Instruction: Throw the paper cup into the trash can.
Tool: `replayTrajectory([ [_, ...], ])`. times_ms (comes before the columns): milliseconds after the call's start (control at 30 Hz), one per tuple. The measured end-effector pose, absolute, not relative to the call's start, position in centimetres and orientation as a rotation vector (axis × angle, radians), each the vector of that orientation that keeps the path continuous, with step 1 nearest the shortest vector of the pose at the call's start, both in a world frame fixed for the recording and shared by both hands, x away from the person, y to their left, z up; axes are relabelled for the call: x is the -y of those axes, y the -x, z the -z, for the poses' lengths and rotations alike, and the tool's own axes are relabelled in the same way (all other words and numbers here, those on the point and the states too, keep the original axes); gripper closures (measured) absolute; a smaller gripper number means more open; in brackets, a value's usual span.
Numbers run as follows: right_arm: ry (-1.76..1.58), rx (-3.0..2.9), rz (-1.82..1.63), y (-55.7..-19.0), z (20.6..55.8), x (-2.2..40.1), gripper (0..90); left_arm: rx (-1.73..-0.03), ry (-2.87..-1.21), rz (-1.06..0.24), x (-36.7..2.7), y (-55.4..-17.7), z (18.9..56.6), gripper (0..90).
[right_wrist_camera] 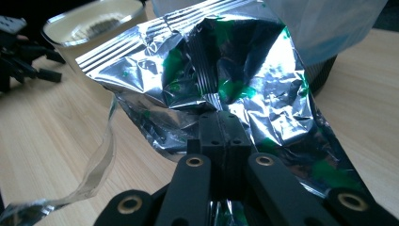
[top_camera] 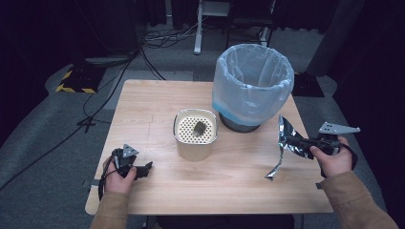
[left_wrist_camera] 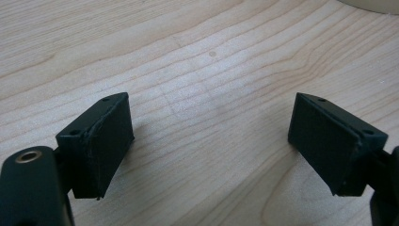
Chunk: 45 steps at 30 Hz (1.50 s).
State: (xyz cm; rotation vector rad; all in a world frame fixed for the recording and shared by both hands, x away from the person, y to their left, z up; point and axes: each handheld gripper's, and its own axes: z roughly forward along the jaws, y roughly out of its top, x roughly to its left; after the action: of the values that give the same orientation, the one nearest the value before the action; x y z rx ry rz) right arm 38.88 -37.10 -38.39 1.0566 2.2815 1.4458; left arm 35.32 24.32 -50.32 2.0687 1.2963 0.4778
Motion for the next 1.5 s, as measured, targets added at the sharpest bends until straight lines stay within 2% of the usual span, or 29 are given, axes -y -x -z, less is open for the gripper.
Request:
replayTrajectory([
  [467,-0.948,-2.144,-1.538,-38.3,33.0,37.5,90.0,-1.297,-2.071,-0.482,-24.3,-35.3,50.3,14.8],
  [900,-0.898,-2.102,-1.533,-39.3,27.6,36.4,90.0,-1.311,-2.06,-0.483,-24.2,-35.2,50.3,15.1],
  [1500,-0.892,-2.015,-1.514,-44.4,22.2,34.3,89.9,-1.311,-2.063,-0.481,-24.2,-35.2,50.3,14.7],
])
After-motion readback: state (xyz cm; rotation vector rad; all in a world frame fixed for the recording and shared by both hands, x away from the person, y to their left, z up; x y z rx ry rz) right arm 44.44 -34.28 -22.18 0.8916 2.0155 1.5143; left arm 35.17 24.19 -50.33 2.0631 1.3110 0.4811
